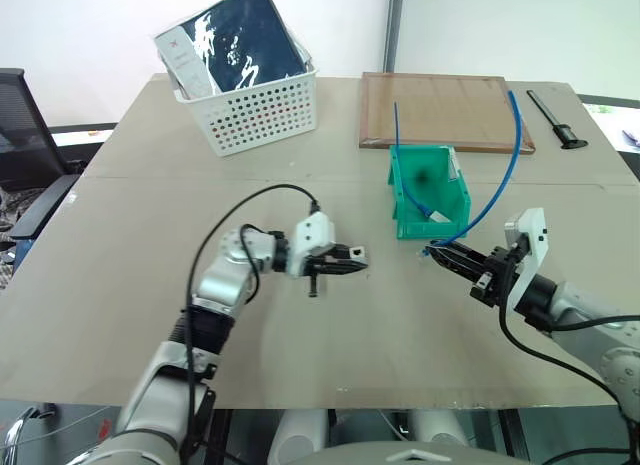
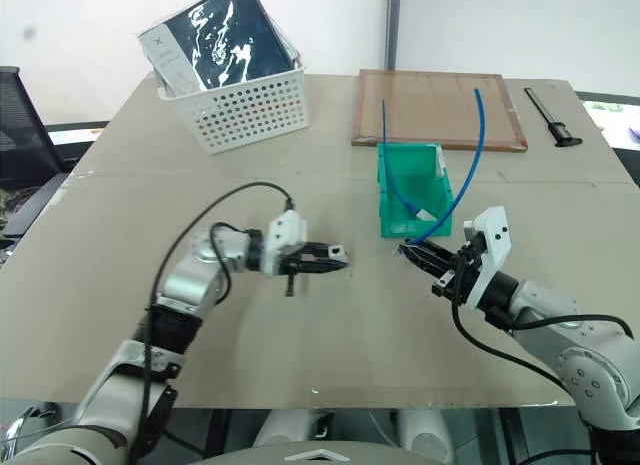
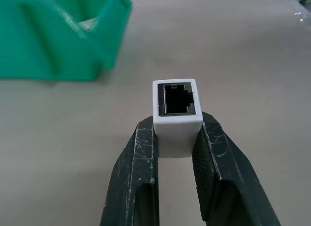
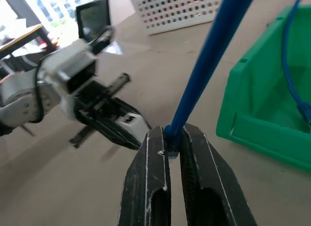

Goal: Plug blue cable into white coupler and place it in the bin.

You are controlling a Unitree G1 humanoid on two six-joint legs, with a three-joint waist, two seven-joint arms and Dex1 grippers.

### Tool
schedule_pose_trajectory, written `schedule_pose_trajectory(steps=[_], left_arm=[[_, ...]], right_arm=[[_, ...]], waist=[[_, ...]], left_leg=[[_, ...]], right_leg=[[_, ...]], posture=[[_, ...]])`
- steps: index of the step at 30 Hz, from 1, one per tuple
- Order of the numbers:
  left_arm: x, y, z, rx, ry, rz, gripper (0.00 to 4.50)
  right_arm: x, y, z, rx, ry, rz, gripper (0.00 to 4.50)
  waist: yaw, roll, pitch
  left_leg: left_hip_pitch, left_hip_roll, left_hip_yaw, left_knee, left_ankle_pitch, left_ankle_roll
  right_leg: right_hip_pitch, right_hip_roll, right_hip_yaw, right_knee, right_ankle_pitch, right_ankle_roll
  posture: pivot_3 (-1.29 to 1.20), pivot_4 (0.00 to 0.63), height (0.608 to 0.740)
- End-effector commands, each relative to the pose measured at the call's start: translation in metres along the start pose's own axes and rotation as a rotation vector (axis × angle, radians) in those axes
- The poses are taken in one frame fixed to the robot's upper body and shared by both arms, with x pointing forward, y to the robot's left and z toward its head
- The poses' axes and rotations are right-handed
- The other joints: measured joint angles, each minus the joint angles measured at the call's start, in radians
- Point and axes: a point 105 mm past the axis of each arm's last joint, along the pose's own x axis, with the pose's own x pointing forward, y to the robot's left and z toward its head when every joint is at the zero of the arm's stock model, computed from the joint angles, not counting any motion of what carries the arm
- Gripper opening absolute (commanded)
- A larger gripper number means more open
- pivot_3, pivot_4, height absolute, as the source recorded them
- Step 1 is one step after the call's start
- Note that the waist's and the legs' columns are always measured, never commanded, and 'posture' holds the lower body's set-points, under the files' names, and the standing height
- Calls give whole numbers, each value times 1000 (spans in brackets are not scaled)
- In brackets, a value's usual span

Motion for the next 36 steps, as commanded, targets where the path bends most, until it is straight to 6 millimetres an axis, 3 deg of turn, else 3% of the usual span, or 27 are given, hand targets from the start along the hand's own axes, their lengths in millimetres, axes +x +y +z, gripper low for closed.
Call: schedule_pose_trajectory(steps=[1,8,15,22,27,36], left_arm=[[12,-1,8,69,31,-35,344],[25,-5,-19,82,111,-68,344],[26,1,-24,95,128,-65,344],[25,-1,-26,101,133,-71,344],[25,-2,-26,108,134,-73,344],[26,-2,-25,121,130,-71,344]], right_arm=[[3,4,11,-156,33,87,0],[33,-5,5,-363,151,221,0],[59,-4,-6,-431,201,337,0],[65,-6,-20,-455,272,389,0],[61,-19,-40,-500,383,390,0],[67,-31,-36,-501,397,371,0]], waist=[[-1,0,0],[3,0,0],[5,0,0],[5,0,0],[4,-1,-1],[4,-1,-1]], left_leg=[[0,0,0,0,0,0],[1,2,1,0,0,0],[0,1,2,0,0,0],[0,1,1,1,0,0],[2,1,1,1,0,0],[5,1,1,1,0,0]], right_leg=[[0,0,0,0,0,0],[0,3,-1,0,0,0],[0,2,-1,0,0,0],[0,2,-1,1,0,0],[1,2,-1,2,0,0],[3,2,0,3,0,-1]], posture=[[0,150,738],[0,150,738],[0,150,738],[0,150,738],[0,150,738],[0,150,738]])
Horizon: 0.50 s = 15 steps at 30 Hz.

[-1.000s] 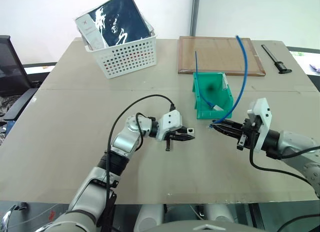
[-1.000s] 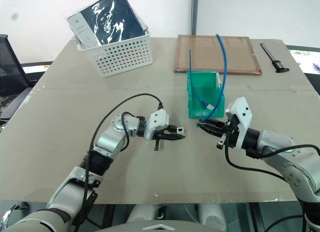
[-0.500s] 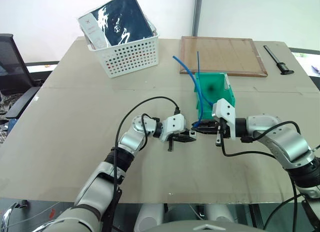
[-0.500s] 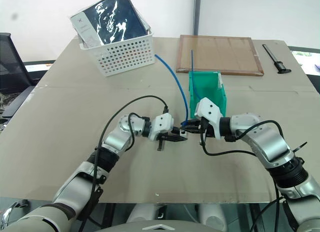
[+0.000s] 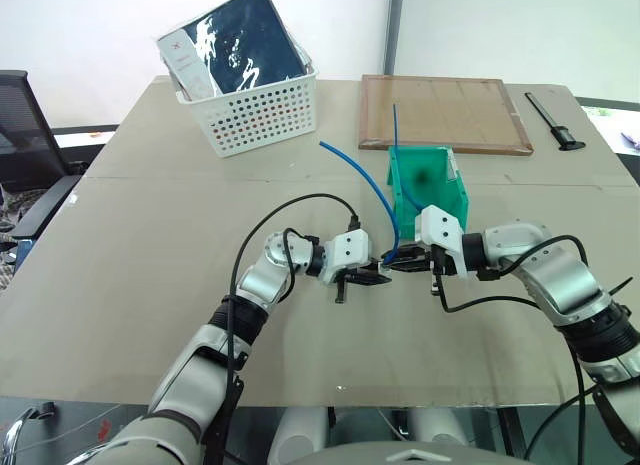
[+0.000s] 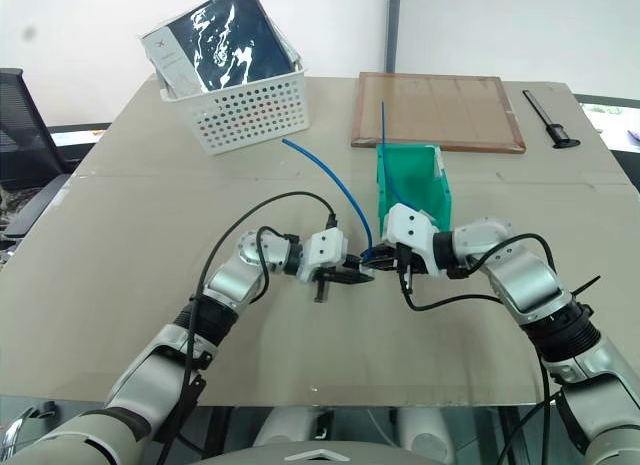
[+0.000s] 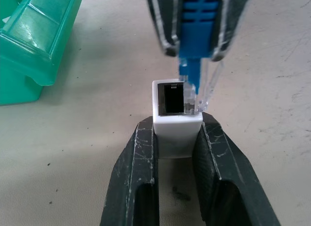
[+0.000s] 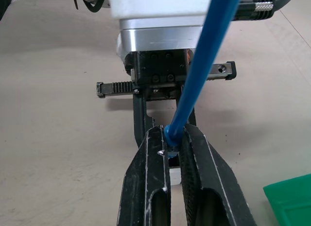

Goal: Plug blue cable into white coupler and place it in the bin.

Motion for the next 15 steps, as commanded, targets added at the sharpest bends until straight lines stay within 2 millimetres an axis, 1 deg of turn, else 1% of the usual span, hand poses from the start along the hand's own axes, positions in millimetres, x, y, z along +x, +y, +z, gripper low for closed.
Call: schedule_pose_trajectory(steps=[1,10,15], left_arm=[[0,-4,-7,-4,33,-8,344],[0,-2,-5,-2,30,-2,344],[0,-3,-5,-2,30,-2,344]], right_arm=[[-3,-8,-15,28,73,-22,0],[-5,-16,-17,17,111,-8,0],[-6,-16,-10,33,83,-2,0]], waist=[[0,0,0],[0,0,0],[0,0,0]], left_leg=[[0,0,0,0,0,0],[1,0,0,0,0,0],[1,0,-1,0,0,0]], right_leg=[[0,0,0,0,0,0],[0,0,0,1,0,0],[0,0,0,1,0,0]], posture=[[0,150,738],[0,150,738],[0,150,738]])
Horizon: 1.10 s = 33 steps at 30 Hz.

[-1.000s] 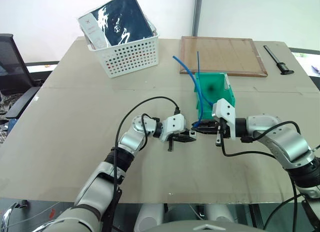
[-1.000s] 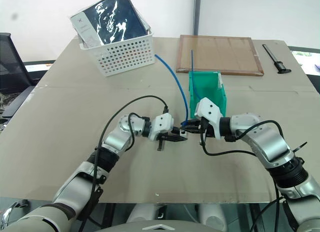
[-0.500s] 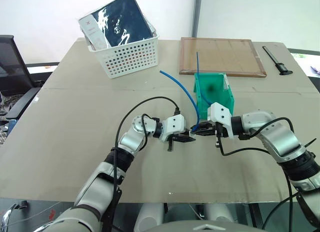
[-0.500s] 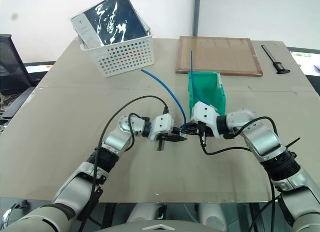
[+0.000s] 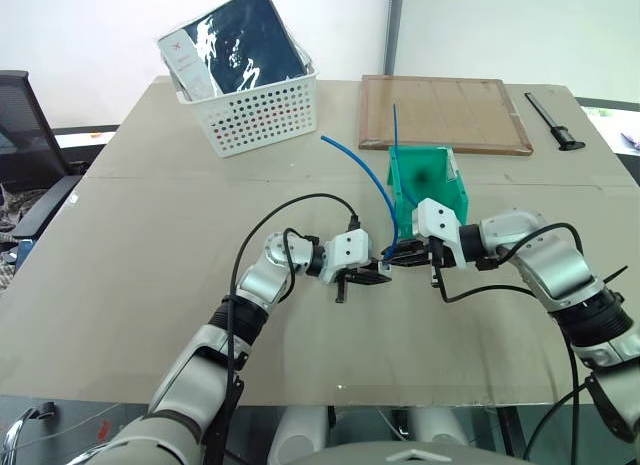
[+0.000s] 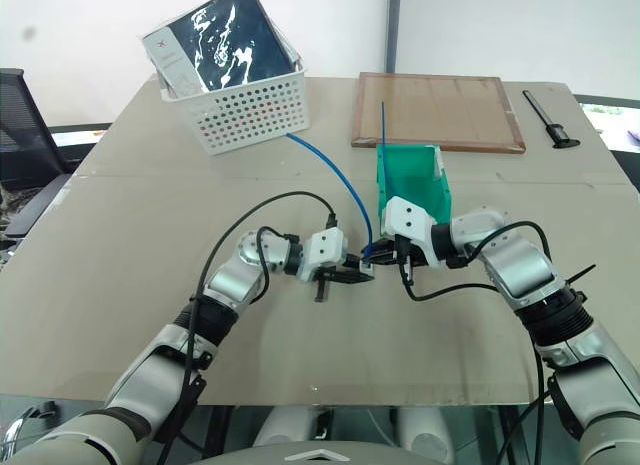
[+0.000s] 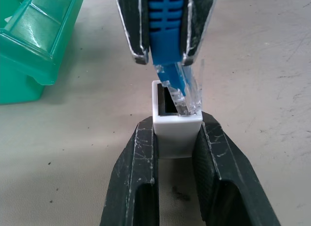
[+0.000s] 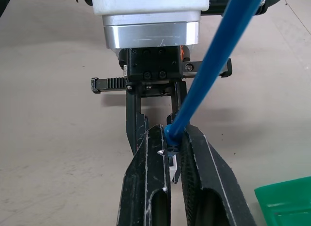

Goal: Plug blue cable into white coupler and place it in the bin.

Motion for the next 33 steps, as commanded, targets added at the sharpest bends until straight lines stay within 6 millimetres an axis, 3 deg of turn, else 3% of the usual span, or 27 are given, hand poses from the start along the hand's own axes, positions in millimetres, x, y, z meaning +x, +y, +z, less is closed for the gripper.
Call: schedule_pose_trajectory(steps=[1,19,33], left_arm=[[0,-2,-5,0,30,-3,344],[-1,-1,-5,1,33,-9,344],[0,-1,-4,5,29,-9,344]], right_arm=[[-7,-8,-10,39,51,-42,0],[-11,-8,9,98,-34,-32,0],[0,5,-9,20,90,30,0]], waist=[[0,0,0],[0,0,0],[0,0,0]], left_leg=[[0,0,0,0,0,0],[-1,0,-1,0,0,0],[-1,0,-1,0,0,0]], right_leg=[[0,0,0,0,0,0],[0,0,0,0,0,0],[0,0,0,-1,0,0]], posture=[[0,150,738],[0,150,738],[0,150,738]])
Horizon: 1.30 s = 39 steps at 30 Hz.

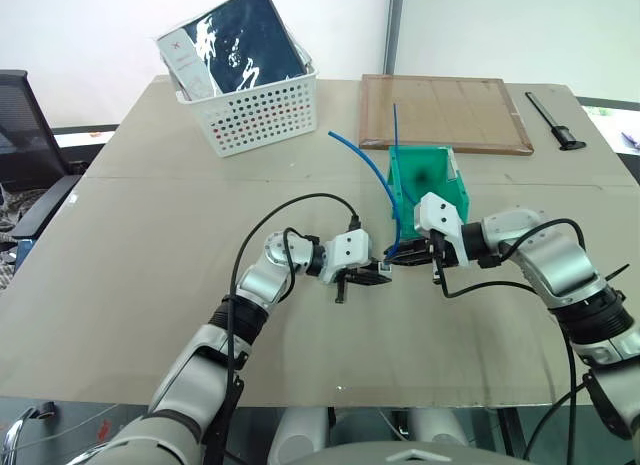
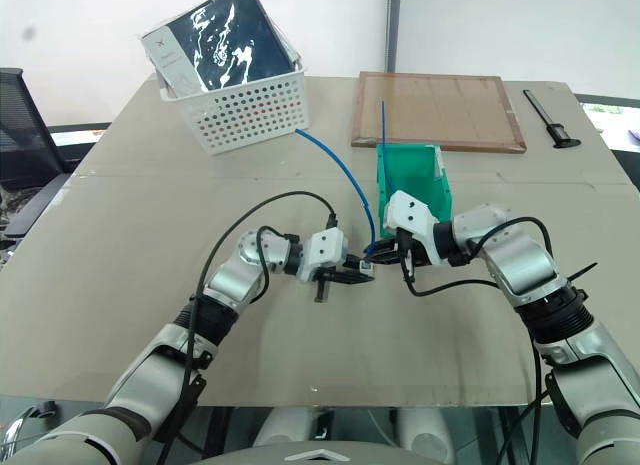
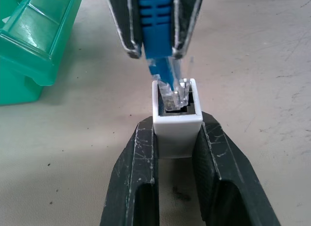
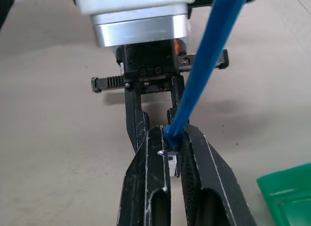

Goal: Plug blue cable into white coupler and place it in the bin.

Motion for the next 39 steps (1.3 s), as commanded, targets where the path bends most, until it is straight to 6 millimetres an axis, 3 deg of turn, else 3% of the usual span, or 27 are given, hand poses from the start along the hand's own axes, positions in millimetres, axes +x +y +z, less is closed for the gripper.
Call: schedule_pose_trajectory(steps=[1,17,22,23,25,28,31,33,35,39], left_arm=[[0,-1,-5,2,29,-4,344],[2,-1,-3,-1,22,3,344],[2,0,-3,-4,18,4,344],[2,0,-2,-6,16,6,344],[1,0,-1,-18,4,14,344],[-2,-1,2,-43,-11,27,344],[-7,1,8,-91,-42,55,344],[-11,4,14,-136,-66,79,344],[-17,11,29,-191,-119,121,344],[-28,36,66,-363,-244,243,344]], right_arm=[[4,5,-13,-5,75,26,0],[20,14,-42,14,202,102,0],[25,16,-60,23,225,89,0],[27,12,-56,13,191,53,0],[25,-2,-24,7,1,-31,0],[3,-20,16,-18,-203,-170,1009],[-31,-21,44,-33,-356,-263,2356],[-54,-14,54,-40,-418,-317,3192],[-71,-2,55,-47,-430,-357,4305],[-92,18,40,-48,-377,-491,4473]], waist=[[0,0,0],[0,0,-2],[-1,-1,-4],[-2,-2,-4],[-4,-3,-5],[-7,-1,-2],[-3,1,0],[0,1,0],[4,1,0],[10,1,1]], left_leg=[[0,0,0,0,0,0],[1,0,0,0,0,0],[4,0,0,0,0,0],[8,0,0,-1,0,0],[12,1,1,-2,0,0],[12,2,-1,-2,0,0],[8,1,-1,-2,0,0],[3,1,-2,-2,0,0],[-6,0,-6,-1,0,0],[-10,0,-9,-3,0,0]], right_leg=[[0,0,0,0,0,0],[0,0,0,0,0,0],[3,0,0,0,0,0],[6,0,0,0,0,0],[11,0,0,-2,-3,-3],[10,2,1,-1,-4,-2],[5,1,2,1,0,-1],[1,1,1,1,0,-1],[-4,0,-2,0,0,-1],[-5,-2,-6,-4,-1,2]], posture=[[0,150,738],[0,150,738],[0,150,738],[0,150,738],[0,150,738],[0,150,738],[0,150,738],[0,150,738],[0,150,738],[0,150,738]])
